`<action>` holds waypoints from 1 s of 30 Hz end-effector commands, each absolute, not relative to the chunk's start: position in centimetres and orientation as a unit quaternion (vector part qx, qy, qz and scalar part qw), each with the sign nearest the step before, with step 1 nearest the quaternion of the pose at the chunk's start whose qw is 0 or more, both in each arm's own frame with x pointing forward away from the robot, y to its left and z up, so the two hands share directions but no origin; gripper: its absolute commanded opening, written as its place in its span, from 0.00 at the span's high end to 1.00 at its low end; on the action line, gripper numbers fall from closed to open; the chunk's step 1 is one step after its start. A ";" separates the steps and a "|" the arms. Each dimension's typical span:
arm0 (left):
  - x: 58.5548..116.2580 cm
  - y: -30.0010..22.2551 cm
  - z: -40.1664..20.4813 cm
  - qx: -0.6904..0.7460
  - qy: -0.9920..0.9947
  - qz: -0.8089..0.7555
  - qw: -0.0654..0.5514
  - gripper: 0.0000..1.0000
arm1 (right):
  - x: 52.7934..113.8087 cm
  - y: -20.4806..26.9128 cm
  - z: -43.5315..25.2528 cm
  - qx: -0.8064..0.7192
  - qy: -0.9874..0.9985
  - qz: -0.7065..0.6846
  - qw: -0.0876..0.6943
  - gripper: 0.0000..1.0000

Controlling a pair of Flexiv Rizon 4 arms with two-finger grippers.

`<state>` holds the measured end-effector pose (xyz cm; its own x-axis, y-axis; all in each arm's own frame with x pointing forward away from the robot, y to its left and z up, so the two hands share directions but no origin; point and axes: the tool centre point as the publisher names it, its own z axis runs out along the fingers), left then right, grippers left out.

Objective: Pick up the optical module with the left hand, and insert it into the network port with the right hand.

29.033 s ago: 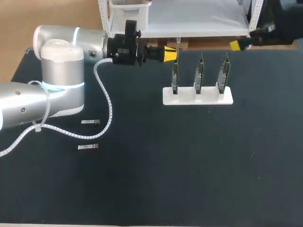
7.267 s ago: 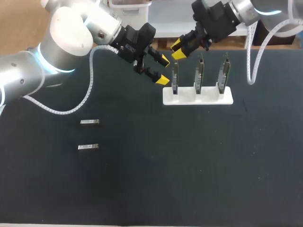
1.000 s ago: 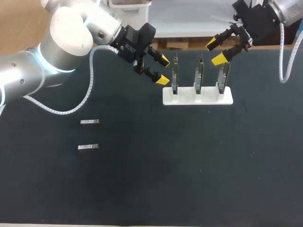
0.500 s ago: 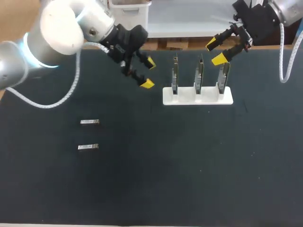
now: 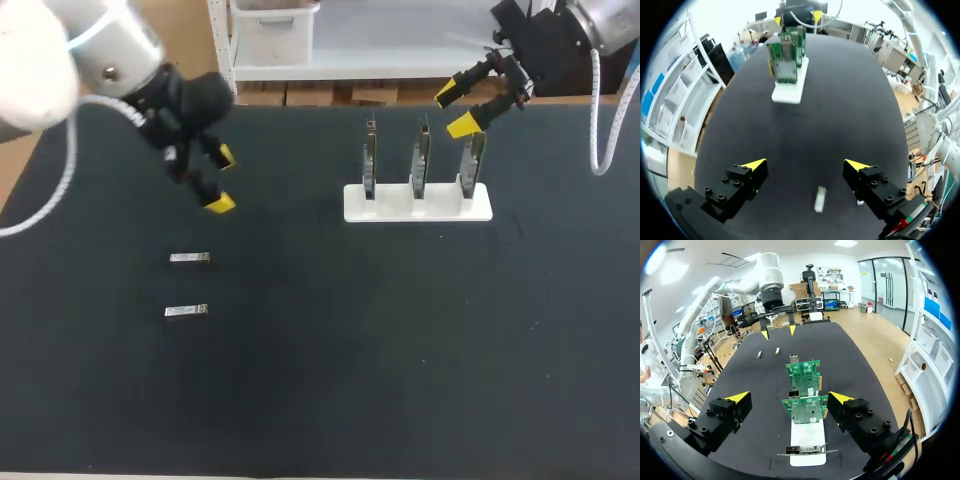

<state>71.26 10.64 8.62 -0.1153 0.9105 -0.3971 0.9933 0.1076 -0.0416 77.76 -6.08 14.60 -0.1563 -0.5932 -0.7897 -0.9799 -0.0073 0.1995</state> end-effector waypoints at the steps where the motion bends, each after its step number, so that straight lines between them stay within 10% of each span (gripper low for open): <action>1: 66.5 12.1 9.4 0.633 0.745 -0.082 0.195 0.00 | 77.5 -6.1 14.6 -0.598 0.659 0.380 0.255 0.00; 30: 65.5 17.4 2.8 0.662 0.746 -0.026 0.066 0.00 | 77.5 -6.1 14.6 -0.598 0.659 0.380 0.255 0.00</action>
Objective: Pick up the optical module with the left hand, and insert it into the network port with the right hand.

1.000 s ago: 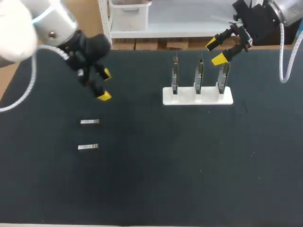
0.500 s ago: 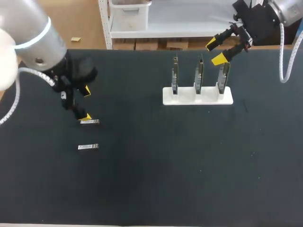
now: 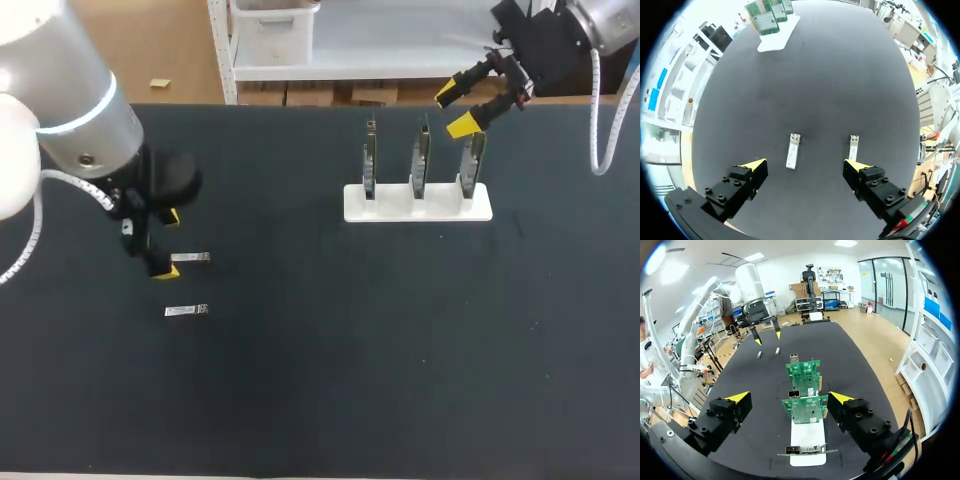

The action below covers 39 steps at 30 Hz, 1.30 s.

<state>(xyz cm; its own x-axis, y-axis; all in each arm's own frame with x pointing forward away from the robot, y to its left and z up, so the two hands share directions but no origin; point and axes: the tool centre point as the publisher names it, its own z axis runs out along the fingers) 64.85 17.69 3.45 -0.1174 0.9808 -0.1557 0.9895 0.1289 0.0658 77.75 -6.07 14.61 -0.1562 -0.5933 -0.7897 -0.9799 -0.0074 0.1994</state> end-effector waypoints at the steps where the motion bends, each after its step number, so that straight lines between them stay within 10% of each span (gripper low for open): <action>1: 65.4 17.5 2.6 0.662 0.747 -0.026 0.066 0.00 | 77.5 -6.1 14.6 -0.598 0.659 0.380 0.255 0.00; 39: 66.1 17.8 -1.6 0.671 0.741 -0.016 0.007 0.00 | 77.5 -6.1 14.6 -0.598 0.659 0.380 0.255 0.00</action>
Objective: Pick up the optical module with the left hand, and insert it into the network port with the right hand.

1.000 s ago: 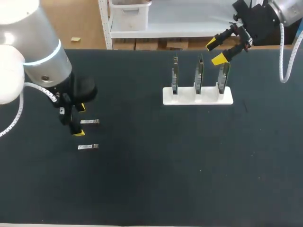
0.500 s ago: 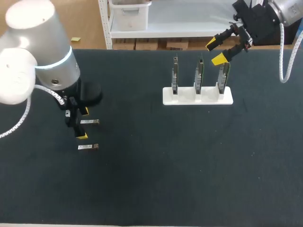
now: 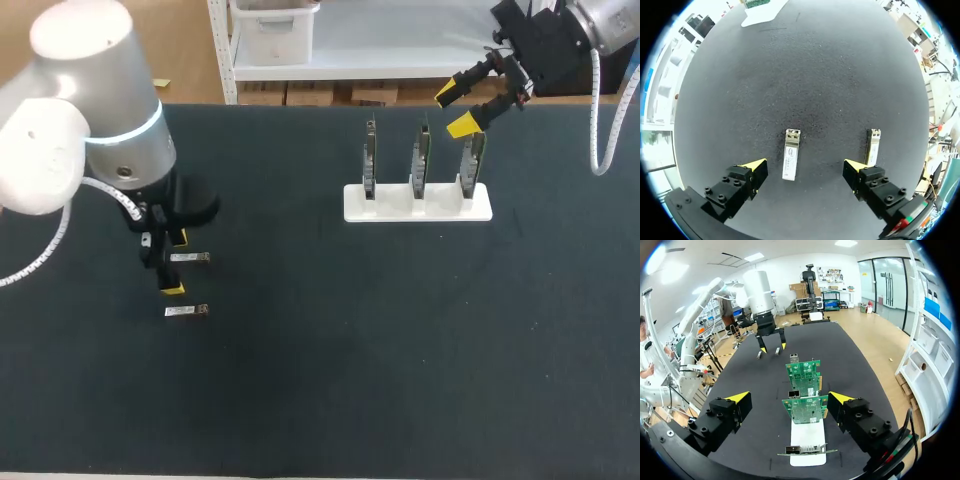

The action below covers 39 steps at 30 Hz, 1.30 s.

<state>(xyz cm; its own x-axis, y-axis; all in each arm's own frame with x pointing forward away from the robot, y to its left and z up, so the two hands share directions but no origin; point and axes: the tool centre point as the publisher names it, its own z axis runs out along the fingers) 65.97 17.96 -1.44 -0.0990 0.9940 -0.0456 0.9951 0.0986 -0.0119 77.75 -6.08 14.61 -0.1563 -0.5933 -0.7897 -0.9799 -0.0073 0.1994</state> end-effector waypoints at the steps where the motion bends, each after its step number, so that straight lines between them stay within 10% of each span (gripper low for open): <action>1: 66.1 17.8 -1.7 0.672 0.740 -0.016 0.005 0.00 | 77.5 -6.1 14.6 -0.598 0.659 0.380 0.255 0.00; 13: 65.9 17.9 -2.0 0.674 0.739 -0.016 -0.001 0.00 | 77.5 -6.1 14.6 -0.598 0.659 0.380 0.255 0.00; 16: 65.9 18.0 -2.0 0.673 0.739 -0.016 -0.005 0.22 | 77.5 -6.1 14.6 -0.598 0.659 0.380 0.255 0.00; 17: 65.9 18.0 -2.1 0.674 0.739 -0.016 -0.006 0.55 | 77.5 -6.1 14.6 -0.598 0.659 0.380 0.255 0.00; 21: 65.8 18.0 -2.1 0.675 0.737 -0.017 -0.008 1.00 | 77.5 -6.1 14.6 -0.598 0.659 0.380 0.255 0.00; 39: 66.2 17.1 -1.7 0.677 0.735 -0.025 -0.002 1.00 | 77.5 -6.1 14.6 -0.598 0.659 0.380 0.255 0.00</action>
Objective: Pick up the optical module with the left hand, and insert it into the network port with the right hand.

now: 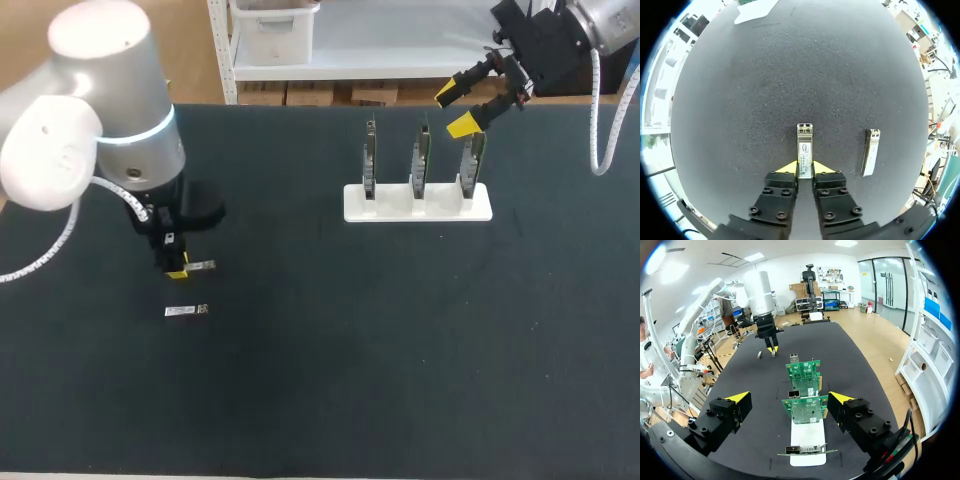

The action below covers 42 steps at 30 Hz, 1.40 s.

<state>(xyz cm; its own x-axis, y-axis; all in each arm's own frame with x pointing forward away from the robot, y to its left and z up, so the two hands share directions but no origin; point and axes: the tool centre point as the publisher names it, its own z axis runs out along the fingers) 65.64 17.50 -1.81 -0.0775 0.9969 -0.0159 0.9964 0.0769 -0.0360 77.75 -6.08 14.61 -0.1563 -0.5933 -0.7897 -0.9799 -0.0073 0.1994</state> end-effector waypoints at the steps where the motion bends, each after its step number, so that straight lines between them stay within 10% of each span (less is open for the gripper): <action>1: 66.4 17.0 -1.4 -0.676 -0.736 0.026 -0.004 1.00 | 77.5 -6.1 14.6 -0.598 0.659 0.380 0.255 0.00; 24: 79.6 7.8 9.3 -0.554 -0.747 0.198 -0.310 1.00 | 77.5 -6.1 14.6 -0.598 0.659 0.380 0.255 0.00; 42: 84.6 -0.5 15.7 -0.549 -0.685 0.249 -0.409 1.00 | 77.5 -6.1 14.6 -0.598 0.659 0.380 0.255 0.00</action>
<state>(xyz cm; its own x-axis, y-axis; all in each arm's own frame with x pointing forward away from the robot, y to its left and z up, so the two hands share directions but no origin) 84.39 -0.03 15.45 -0.0717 0.5665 -0.8209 0.9560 0.2736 0.1054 77.75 -6.08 14.60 -0.1563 -0.5933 -0.7897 -0.9799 -0.0073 0.1994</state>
